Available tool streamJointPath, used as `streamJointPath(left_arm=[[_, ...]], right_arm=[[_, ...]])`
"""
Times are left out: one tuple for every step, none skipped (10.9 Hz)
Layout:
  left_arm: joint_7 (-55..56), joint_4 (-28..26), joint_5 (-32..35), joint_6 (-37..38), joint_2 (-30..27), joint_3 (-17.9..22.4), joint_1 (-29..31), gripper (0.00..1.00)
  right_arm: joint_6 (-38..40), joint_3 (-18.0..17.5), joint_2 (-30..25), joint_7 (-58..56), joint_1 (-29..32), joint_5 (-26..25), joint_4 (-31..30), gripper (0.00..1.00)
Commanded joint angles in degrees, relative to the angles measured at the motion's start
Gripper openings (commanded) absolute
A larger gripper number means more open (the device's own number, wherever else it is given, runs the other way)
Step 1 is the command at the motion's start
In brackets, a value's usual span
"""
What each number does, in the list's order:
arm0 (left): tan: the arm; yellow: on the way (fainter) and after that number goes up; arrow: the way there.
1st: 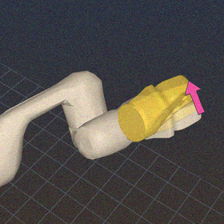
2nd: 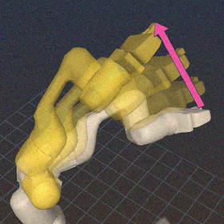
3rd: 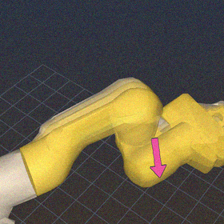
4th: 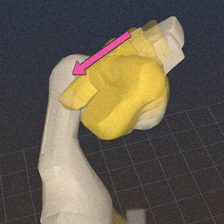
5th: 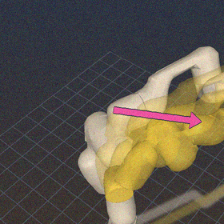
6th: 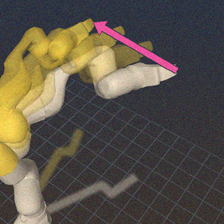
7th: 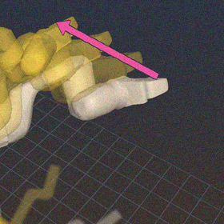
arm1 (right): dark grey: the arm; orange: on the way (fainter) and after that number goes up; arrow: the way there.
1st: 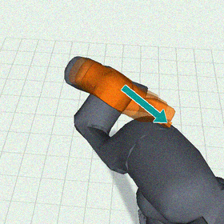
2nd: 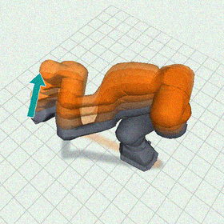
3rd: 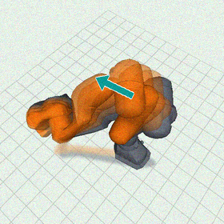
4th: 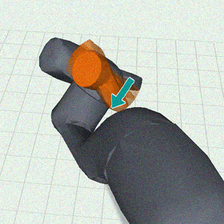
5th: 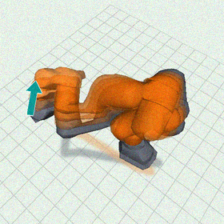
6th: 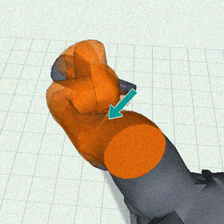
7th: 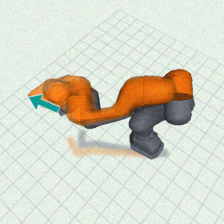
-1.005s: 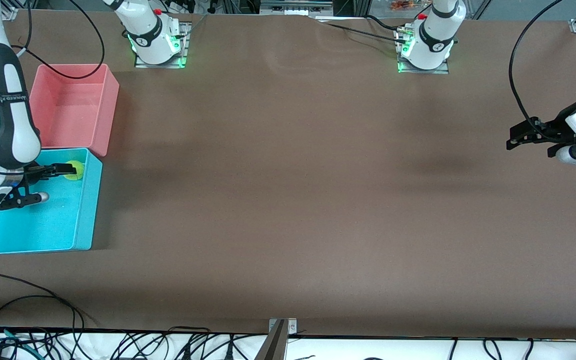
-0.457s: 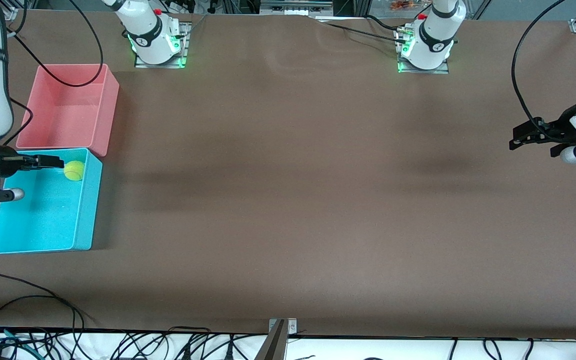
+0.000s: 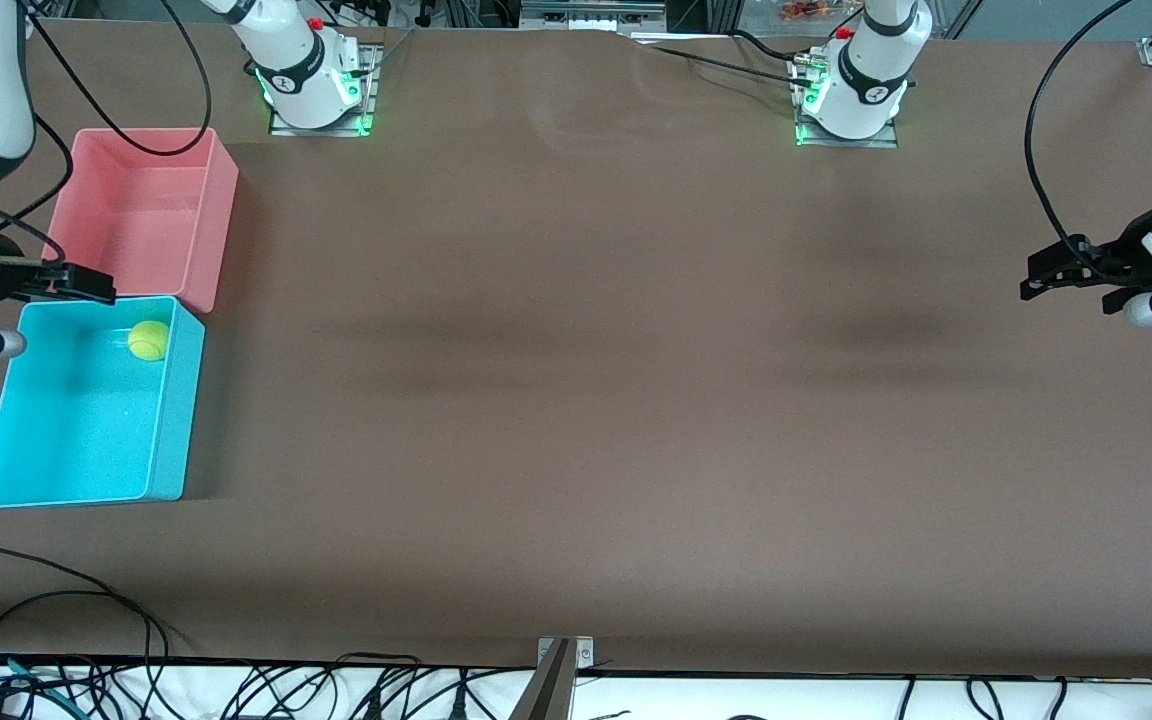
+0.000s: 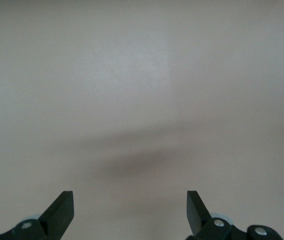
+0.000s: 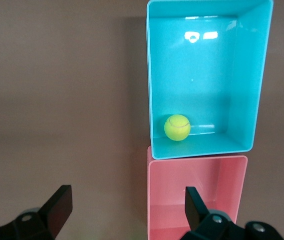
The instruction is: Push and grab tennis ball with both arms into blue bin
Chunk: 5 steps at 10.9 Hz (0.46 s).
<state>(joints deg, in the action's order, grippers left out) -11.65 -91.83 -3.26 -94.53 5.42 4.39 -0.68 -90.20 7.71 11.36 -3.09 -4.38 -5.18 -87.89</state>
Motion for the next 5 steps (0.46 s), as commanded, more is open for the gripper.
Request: streamJointPath(left_arm=[[-1.45, -1.16, -1.49, 0.22, -1.20, 0.00, 0.42, 1.00], [-1.45, -1.16, -1.49, 0.22, -1.20, 0.00, 0.33, 1.00], [-1.45, -1.16, -1.49, 0.22, -1.20, 0.00, 0.42, 1.00], [-1.36, -1.16, -1.49, 0.22, -1.20, 0.00, 0.33, 1.00], [-1.27, -1.16, -1.49, 0.22, -1.20, 0.00, 0.33, 1.00]], right_arm=[[1.43, 0.80, -2.13, 0.03, 0.24, 3.82, 3.07, 1.00], [2.48, 1.42, -2.30, -1.12, 0.25, 4.04, 3.25, 1.00], [4.31, 1.51, -2.30, -2.43, 0.25, 4.04, 3.51, 1.00], [5.20, 1.60, -2.30, -3.58, 0.25, 4.04, 4.30, 1.00], [6.34, 2.04, -2.30, -3.67, 0.33, 4.47, 6.74, 1.00]])
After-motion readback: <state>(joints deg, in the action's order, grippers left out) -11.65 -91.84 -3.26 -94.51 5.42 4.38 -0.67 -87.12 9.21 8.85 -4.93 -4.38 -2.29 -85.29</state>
